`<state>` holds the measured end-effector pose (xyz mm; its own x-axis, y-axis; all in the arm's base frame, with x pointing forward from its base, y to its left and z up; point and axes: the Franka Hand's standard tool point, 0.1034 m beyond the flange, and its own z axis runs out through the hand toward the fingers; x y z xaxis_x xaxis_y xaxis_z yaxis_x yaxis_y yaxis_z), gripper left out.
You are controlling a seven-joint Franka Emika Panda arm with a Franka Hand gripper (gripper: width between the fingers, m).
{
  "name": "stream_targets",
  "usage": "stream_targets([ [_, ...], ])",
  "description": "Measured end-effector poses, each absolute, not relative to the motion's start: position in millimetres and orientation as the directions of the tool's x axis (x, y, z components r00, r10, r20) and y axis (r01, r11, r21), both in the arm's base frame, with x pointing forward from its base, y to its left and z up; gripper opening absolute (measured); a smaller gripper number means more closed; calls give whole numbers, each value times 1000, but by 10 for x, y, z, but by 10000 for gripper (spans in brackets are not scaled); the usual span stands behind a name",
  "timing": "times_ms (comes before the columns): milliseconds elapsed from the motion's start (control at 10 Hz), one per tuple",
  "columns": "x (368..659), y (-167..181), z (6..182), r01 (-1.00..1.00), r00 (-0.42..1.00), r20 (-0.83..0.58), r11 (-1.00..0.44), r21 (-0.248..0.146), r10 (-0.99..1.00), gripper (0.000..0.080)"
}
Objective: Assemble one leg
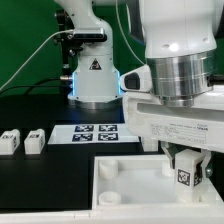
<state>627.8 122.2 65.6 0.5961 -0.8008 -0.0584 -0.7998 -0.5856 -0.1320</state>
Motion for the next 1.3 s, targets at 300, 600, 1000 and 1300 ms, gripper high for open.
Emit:
stream_targets([
  [300, 6293, 1228, 652, -976, 194, -120, -180, -121, -974, 297],
  [600, 6301, 1225, 649, -974, -174, -188, 197, -109, -966, 297],
  [1000, 6307, 1191, 647, -934, -323, -202, 346, -90, -925, 297],
  [1300, 6304, 1197, 641, -937, -314, -200, 337, -91, -928, 523],
])
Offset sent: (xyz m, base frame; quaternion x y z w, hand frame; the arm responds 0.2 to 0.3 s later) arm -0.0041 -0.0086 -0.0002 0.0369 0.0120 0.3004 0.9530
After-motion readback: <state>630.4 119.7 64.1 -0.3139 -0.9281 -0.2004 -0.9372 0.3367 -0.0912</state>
